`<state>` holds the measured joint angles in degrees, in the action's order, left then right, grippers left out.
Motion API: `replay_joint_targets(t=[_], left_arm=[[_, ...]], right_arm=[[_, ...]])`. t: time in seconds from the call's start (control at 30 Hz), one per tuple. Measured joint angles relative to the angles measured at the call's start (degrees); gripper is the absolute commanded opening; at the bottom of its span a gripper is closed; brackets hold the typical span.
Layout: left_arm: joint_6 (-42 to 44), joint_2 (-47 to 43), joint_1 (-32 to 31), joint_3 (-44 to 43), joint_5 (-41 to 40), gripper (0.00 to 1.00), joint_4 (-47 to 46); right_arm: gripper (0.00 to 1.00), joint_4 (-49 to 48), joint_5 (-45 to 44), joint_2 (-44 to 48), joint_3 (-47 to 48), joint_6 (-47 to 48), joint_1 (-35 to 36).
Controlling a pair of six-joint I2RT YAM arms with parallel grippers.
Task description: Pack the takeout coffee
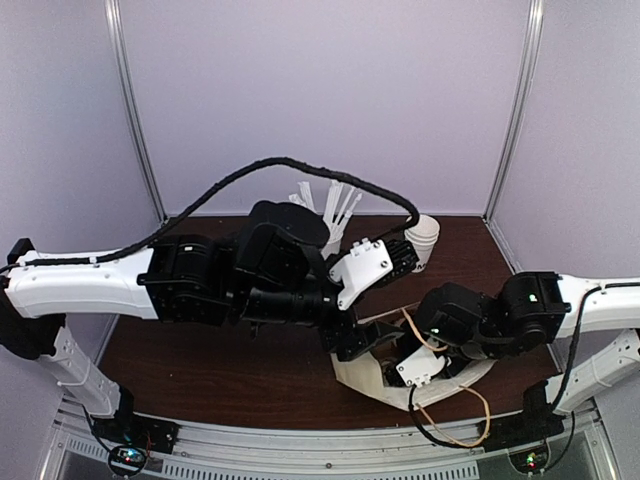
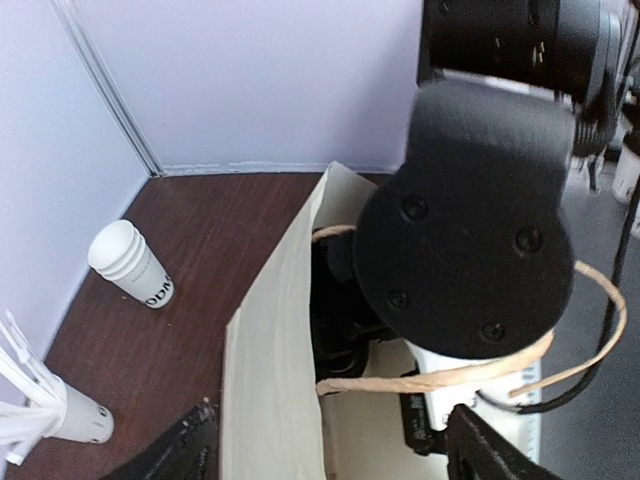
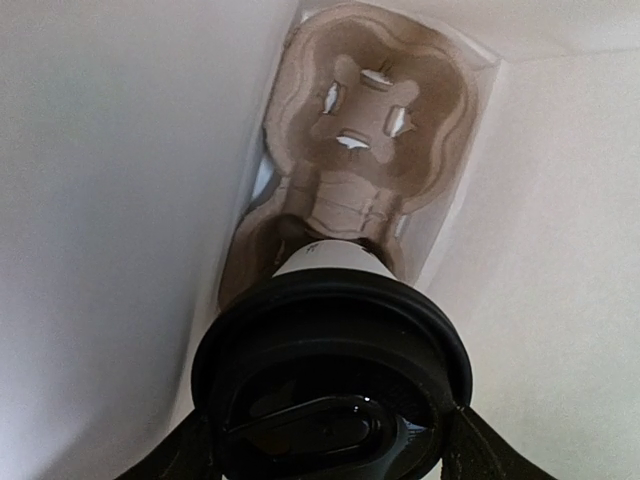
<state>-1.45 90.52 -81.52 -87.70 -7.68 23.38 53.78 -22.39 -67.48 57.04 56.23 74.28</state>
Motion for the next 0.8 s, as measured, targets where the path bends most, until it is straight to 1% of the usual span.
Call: replay_joint_targets(t=[0.2,0.4,0.57,0.8], left_arm=[[0.1,-4.0,1.6,2.6,3.6,0.85,-3.2],[-2.2,-8.2,6.4,5.0,6.5,0.85,-6.6],[-5.5,-9.2,10.2,7.3,9.3,0.85,-8.5],[-10.6,-11.1,15.6,11.8,12.3,0.85,-10.1]], right_arm=[[0.58,0.1,-0.2,0.8,-1.5,0.0,0.0],[0.59,-0.2,-1.1,1.1,-1.7,0.0,-0.3],[0.59,-0.6,-1.0,1.0,-1.8,0.0,-1.1],[0.59,-0.7,0.9,-2.2,1.2,-0.5,-5.1]])
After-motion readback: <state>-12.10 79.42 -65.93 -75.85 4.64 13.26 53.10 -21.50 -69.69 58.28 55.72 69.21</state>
